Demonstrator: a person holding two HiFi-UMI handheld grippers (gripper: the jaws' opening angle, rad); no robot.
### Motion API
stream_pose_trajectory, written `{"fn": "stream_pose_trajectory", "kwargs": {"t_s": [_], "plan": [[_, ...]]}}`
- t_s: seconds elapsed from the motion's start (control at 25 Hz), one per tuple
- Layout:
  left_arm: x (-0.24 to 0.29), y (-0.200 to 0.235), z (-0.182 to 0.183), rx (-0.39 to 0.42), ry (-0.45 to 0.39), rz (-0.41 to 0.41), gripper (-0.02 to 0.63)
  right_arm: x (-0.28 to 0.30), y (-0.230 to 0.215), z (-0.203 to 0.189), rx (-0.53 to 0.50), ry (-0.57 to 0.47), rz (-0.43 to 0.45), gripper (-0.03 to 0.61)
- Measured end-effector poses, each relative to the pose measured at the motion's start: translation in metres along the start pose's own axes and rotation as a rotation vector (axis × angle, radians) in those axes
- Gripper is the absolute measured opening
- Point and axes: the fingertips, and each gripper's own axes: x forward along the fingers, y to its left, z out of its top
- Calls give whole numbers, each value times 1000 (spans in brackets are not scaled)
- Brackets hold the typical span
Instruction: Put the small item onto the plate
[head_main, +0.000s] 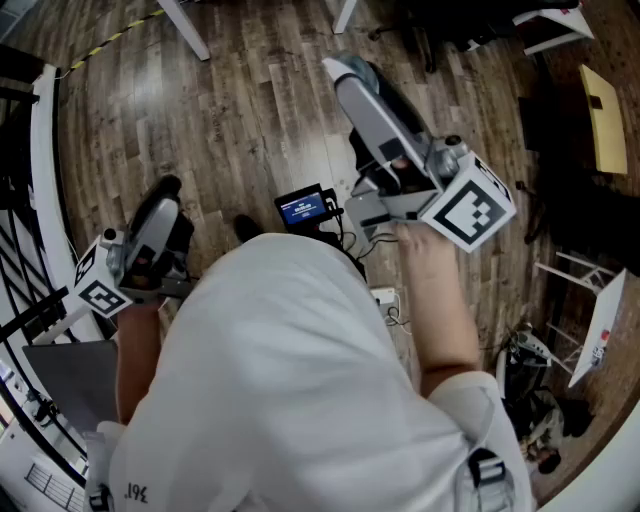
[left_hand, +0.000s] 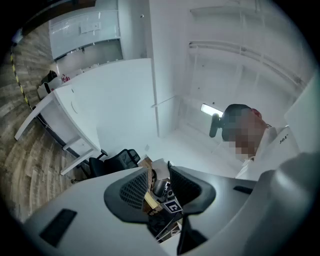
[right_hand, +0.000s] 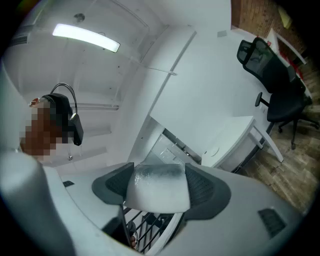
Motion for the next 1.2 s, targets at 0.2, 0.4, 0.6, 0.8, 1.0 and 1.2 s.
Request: {"fn": "stream_pose_trajectory", "kwargs": {"t_s": [0.2,0.4,0.6,0.8,1.0,1.2], "plan": [[-1,2,-2,-4,3,-5,137,1,-3,-6,-2,2,-10,314],[-1,1,-3,-4,6,-9,137,2,0,-12,10,13,4,314],[-1,1,-3,-11,9,-10,137,4,-1,-14,36,15,-4,314],[-1,2,-5,-22,9,-12,137,3,0,-18,44,18,-2,314],[-3,6,-7,-33,12,-3,137,2,1,-22,56,27,7,314],[-3,6,-11,-42,13,5,137,-3,-2,-26,62,30,-3,314]]}}
